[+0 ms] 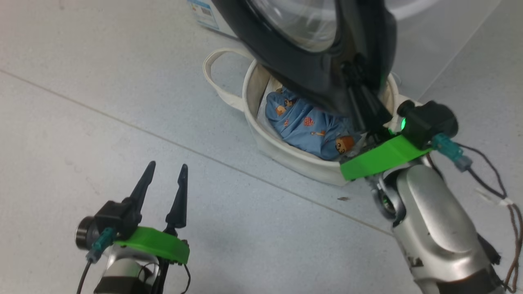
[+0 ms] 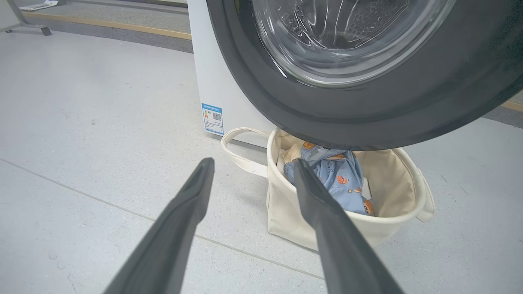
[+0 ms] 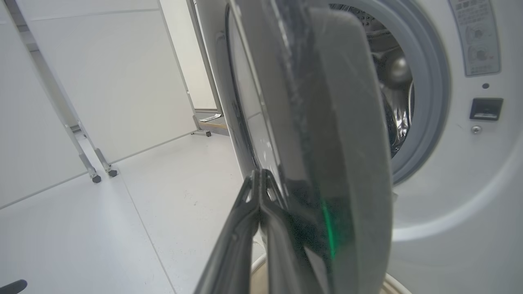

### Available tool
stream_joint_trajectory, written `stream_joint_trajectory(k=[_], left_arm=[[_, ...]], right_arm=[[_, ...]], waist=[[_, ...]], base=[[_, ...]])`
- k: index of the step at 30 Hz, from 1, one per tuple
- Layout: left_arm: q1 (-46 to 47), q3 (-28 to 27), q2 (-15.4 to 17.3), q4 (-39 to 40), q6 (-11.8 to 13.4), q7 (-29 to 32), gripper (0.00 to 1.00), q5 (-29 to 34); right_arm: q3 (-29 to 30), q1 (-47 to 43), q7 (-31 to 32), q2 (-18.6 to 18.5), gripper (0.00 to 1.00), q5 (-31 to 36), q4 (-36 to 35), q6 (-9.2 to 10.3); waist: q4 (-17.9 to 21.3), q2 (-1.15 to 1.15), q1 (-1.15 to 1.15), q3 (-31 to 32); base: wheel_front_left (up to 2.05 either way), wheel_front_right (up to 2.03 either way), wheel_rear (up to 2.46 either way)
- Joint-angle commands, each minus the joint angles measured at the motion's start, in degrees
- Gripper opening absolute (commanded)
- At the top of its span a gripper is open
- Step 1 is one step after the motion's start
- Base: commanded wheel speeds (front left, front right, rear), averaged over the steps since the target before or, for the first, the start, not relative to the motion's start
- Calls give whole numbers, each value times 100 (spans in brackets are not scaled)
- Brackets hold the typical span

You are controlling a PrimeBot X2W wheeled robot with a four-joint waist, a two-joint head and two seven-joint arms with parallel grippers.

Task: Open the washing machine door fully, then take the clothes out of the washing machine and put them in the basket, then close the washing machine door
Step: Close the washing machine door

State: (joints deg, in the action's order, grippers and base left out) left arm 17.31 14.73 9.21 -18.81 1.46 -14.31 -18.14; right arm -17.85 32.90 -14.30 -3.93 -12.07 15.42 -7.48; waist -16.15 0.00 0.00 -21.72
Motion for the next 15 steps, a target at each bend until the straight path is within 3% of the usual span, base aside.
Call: stream_joint_trajectory(k=[1, 12, 15], left_arm=[[160, -230, 61, 126, -33, -69, 100, 94], [352, -273, -204, 137, -208, -69, 100, 292], [430, -268, -311, 144, -257, -69, 100, 366]], right_arm=[[27, 199, -70, 105, 0, 57, -157, -1], [925, 963, -70, 105, 0, 236, -159, -1], [1474, 1320, -70, 105, 0, 152, -126, -1]], waist=[[-71, 0, 0, -107], [-191, 0, 0, -645], [-295, 0, 0, -816]], base=[[0, 0, 0], [0, 0, 0], [0, 0, 0]])
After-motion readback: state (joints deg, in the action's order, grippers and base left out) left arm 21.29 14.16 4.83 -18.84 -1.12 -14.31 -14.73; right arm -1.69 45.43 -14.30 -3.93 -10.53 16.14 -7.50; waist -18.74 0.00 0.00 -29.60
